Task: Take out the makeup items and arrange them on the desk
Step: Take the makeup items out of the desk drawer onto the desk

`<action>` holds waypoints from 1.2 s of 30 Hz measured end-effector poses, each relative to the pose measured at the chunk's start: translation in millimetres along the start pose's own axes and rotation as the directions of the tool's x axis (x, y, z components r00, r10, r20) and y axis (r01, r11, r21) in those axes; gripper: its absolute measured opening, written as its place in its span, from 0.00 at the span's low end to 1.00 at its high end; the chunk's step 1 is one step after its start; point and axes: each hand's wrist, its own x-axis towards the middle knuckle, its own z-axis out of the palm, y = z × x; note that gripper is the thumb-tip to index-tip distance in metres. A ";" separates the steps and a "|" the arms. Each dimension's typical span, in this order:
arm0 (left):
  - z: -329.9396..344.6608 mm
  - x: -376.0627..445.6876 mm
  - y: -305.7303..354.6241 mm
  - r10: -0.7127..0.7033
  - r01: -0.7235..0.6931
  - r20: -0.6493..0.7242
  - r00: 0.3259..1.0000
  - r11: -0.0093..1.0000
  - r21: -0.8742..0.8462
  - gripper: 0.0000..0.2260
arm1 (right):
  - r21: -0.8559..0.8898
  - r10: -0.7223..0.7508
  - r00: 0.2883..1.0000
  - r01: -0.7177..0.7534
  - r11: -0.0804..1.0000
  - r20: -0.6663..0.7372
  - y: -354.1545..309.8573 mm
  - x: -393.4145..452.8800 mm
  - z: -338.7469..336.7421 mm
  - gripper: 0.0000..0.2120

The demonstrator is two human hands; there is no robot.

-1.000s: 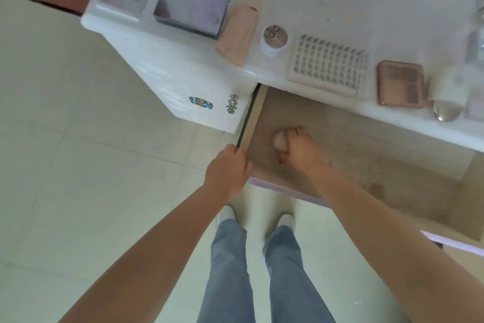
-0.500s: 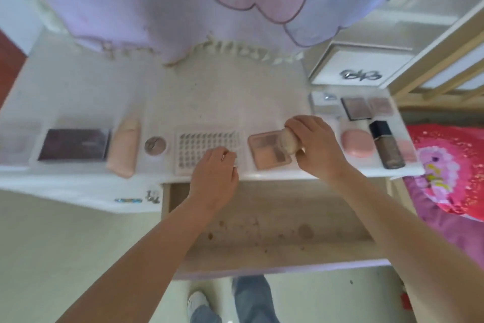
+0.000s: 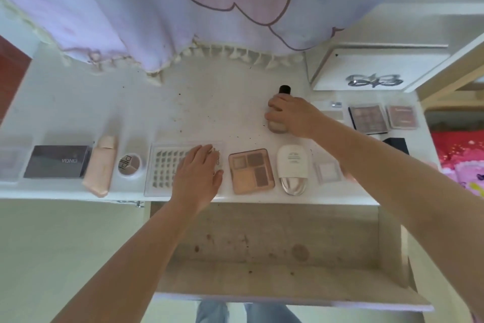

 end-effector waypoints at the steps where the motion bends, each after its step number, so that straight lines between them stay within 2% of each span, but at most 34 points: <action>1: -2.2 -0.2 2.4 -0.012 0.012 -0.003 1.000 1.000 0.001 0.18 | 0.010 -0.008 1.000 0.008 1.000 -0.013 2.1 1.0 3.1 0.26; 2: -4.2 -0.2 6.1 -0.038 0.038 0.006 0.999 0.999 0.000 0.18 | 0.052 0.002 1.000 -0.002 0.999 0.014 -0.4 1.3 -0.3 0.25; 4: -5.1 -0.2 11.2 -0.069 0.069 -0.002 0.998 0.998 0.003 0.19 | 0.061 0.041 0.999 -0.039 0.997 -0.026 -3.7 -1.5 -1.7 0.26; 6: -8.6 -4.2 15.0 -0.011 0.012 -0.034 0.999 1.000 0.020 0.18 | 0.148 0.137 0.991 -0.133 0.980 -0.013 -8.5 -9.7 -4.5 0.28; 7: -6.7 -6.7 15.7 0.045 -0.042 -0.086 0.995 0.998 0.037 0.16 | 0.230 0.182 0.980 -0.159 0.960 -0.081 -14.6 -16.1 -4.9 0.29; 9: -0.9 -17.8 19.1 0.141 -0.134 -0.180 0.974 0.990 0.051 0.12 | 0.394 0.287 0.904 -0.150 0.907 -0.317 -37.2 -36.7 -2.0 0.27; 11: 9.6 -40.8 23.9 0.204 -0.198 -0.193 0.960 0.979 0.049 0.15 | 0.404 0.370 0.751 -0.151 0.902 -0.547 -71.4 -66.3 10.7 0.20; 13: 30.3 -73.6 23.8 0.275 -0.271 -0.166 0.947 0.961 0.046 0.15 | 0.428 0.431 0.692 -0.192 0.883 -0.579 -117.1 -104.7 29.3 0.16; 16: 72.8 -133.8 14.9 0.306 -0.304 -0.129 0.943 0.952 0.034 0.10 | 0.474 0.499 0.733 -0.271 0.838 -0.463 -197.3 -166.6 63.4 0.15; 17: 82.7 -155.2 15.7 0.269 -0.272 -0.101 0.958 0.962 -0.012 0.08 | 0.522 0.535 0.733 -0.287 0.803 -0.421 -222.7 -185.1 74.8 0.15; 18: 89.6 -175.5 19.2 0.211 -0.215 -0.065 0.975 0.975 -0.062 0.09 | 0.624 0.604 0.732 -0.318 0.713 -0.316 -246.7 -200.4 82.6 0.14; 19: 92.4 -194.2 25.1 0.121 -0.118 0.024 0.992 0.987 -0.112 0.10 | 0.727 0.680 0.718 -0.387 0.567 -0.148 -267.8 -213.3 90.6 0.13; 20: 97.1 -211.6 31.1 0.035 -0.017 0.144 0.989 0.992 -0.128 0.10 | 0.783 0.712 0.698 -0.485 0.390 0.078 -285.3 -223.5 99.2 0.13; 21: 102.2 -227.2 37.7 -0.036 0.075 0.270 0.962 0.988 -0.133 0.11 | 0.769 0.686 0.661 -0.595 0.233 0.303 -299.3 -231.6 106.8 0.12; 22: 108.0 -239.7 43.1 -0.122 0.192 0.385 0.915 0.970 -0.149 0.12 | 0.736 0.652 0.589 -0.674 0.069 0.478 -309.1 -237.9 115.6 0.10; 23: 112.7 -247.6 47.0 -0.223 0.347 0.436 0.872 0.909 -0.230 0.13 | 0.718 0.619 0.504 -0.680 -0.147 0.603 -315.7 -239.3 121.4 0.06; 24: 117.1 -250.5 48.6 -0.350 0.526 0.450 0.821 0.770 -0.360 0.14 | 0.695 0.576 0.427 -0.599 -0.397 0.697 -319.1 -237.6 125.4 0.08; 25: 119.0 -248.7 49.3 -0.474 0.669 0.474 0.742 0.553 -0.497 0.18 | 0.648 0.521 0.386 -0.430 -0.629 0.761 -319.7 -233.8 126.0 0.13; 26: 121.6 -244.2 47.4 -0.542 0.726 0.518 0.662 0.289 -0.625 0.21 | 0.587 0.492 0.388 -0.181 -0.789 0.780 -318.0 -228.8 127.6 0.15; 27: 123.1 -237.5 44.7 -0.556 0.692 0.552 0.621 0.059 -0.719 0.24 | 0.536 0.500 0.396 0.024 -0.844 0.770 -314.5 -224.2 125.0 0.14; 28: 122.7 -231.3 43.0 -0.549 0.622 0.563 0.618 -0.098 -0.777 0.24 | 0.489 0.515 0.402 0.175 -0.855 0.757 -311.0 -218.9 122.5 0.13; 30: 118.1 -221.9 41.8 -0.513 0.473 0.572 0.640 -0.324 -0.820 0.22 | 0.388 0.519 0.435 0.358 -0.849 0.736 -308.6 -212.1 119.3 0.18; 32: 109.8 -222.0 43.8 -0.452 0.364 0.616 0.645 -0.527 -0.768 0.27 | 0.325 0.517 0.471 0.430 -0.842 0.715 -312.8 -212.2 114.0 0.21; 34: 105.2 -227.9 43.7 -0.413 0.334 0.615 0.671 -0.573 -0.749 0.31 | 0.315 0.526 0.491 0.451 -0.835 0.694 -317.5 -212.9 109.5 0.21; 36: 101.5 -231.9 44.6 -0.429 0.337 0.585 0.688 -0.525 -0.781 0.31 | 0.334 0.552 0.477 0.467 -0.819 0.685 -319.6 -213.6 102.6 0.22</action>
